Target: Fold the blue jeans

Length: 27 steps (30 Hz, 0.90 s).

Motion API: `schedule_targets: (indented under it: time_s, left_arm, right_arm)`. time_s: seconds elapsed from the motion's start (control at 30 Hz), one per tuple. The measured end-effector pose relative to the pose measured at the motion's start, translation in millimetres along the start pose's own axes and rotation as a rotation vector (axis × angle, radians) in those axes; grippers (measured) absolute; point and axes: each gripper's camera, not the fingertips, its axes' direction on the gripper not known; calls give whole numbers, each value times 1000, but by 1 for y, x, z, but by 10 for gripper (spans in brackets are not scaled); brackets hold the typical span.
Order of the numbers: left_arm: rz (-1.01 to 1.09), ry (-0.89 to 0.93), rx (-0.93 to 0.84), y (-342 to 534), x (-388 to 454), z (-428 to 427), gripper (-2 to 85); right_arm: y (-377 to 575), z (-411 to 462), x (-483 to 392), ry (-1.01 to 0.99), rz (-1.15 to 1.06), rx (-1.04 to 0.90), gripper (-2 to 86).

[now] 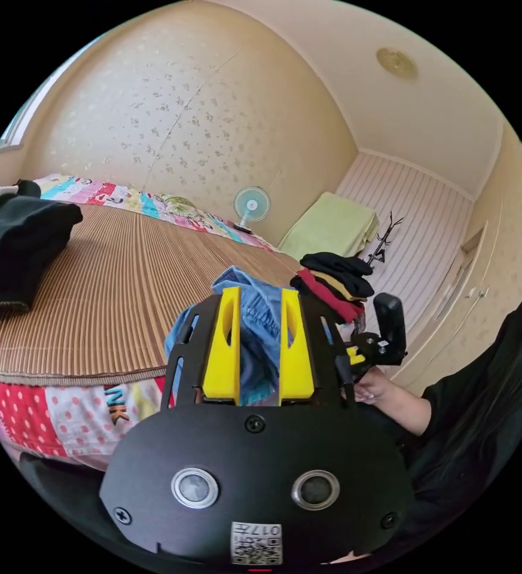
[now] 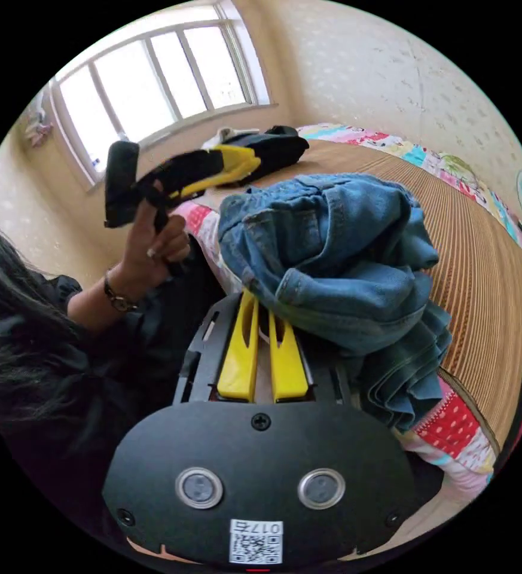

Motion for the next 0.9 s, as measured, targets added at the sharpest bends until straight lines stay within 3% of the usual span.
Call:
schedule_targets:
  time_s: [0.1,0.17,0.3,0.37,0.43,0.47,0.6,0.83,0.9]
  left_arm:
    - [-58,88,34,5,-4,5,101]
    - [-97,143,58,9,-7,10,101]
    - [-108,187,-63,14,-2,46,107]
    - [-100,208,-117,15,3,61,112]
    - [-90,248,-147,17,10,73,113]
    - [-83,272,-157,19,14,81,114]
    - [-65,289,-166,21,28,101,125]
    - [-45,232,-208,19,42,128,146]
    - [-46,201,-290,22,43,153,110]
  right_arm:
    - [32,-81,66,-284,213,371,19]
    - [60,-102,115,-402,377,497,22]
    - [131,-118,177,-353,778,612,26]
    - [148,-124,179,-328,816,671,27]
    - [132,-126,176,-393,661,613,28]
    - [110,-122,171,-423,549,497,29]
    - [54,-90,135,-334,320,171,33]
    - [36,-35,112,-318,260,35,65]
    - [28,-21,105,-301,199,-55,75]
